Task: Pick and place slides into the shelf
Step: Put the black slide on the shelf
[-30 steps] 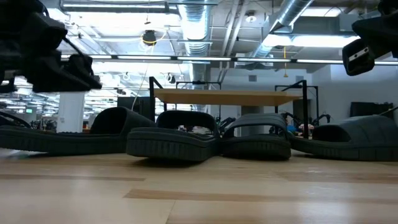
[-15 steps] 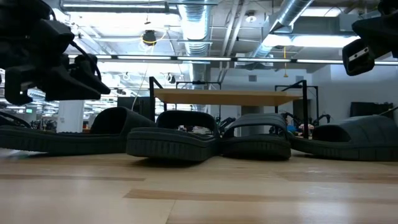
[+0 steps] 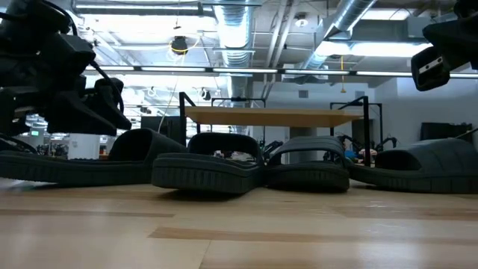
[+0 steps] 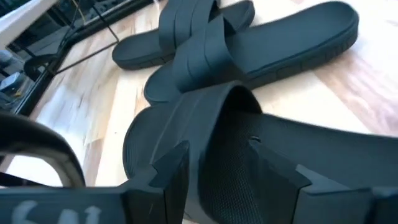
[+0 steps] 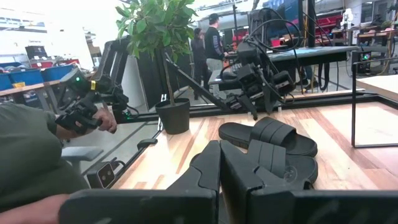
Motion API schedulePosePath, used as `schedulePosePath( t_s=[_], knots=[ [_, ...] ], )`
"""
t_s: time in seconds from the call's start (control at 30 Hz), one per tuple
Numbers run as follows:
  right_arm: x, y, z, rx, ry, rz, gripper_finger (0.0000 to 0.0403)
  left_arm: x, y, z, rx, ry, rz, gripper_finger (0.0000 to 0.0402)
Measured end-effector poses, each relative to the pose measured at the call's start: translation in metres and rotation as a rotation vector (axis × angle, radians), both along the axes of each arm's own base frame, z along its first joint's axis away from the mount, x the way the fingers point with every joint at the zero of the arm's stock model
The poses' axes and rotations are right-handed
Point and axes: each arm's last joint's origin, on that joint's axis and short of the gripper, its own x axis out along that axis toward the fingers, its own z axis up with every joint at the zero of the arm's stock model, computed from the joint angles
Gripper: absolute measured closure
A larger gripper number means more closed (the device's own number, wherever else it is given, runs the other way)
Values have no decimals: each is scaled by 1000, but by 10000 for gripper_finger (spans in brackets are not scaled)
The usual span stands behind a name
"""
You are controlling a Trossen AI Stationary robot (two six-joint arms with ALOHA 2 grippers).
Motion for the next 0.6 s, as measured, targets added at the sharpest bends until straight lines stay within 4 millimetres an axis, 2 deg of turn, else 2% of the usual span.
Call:
schedulePosePath(
  t_s=[0.3, 0.6],
  knots=[
    [0, 0, 0, 0, 0, 0, 403, 18, -1, 3, 114, 53, 72, 257],
    [0, 0, 0, 0, 0, 0, 403, 30, -4, -5, 143, 126, 70, 257]
  ],
)
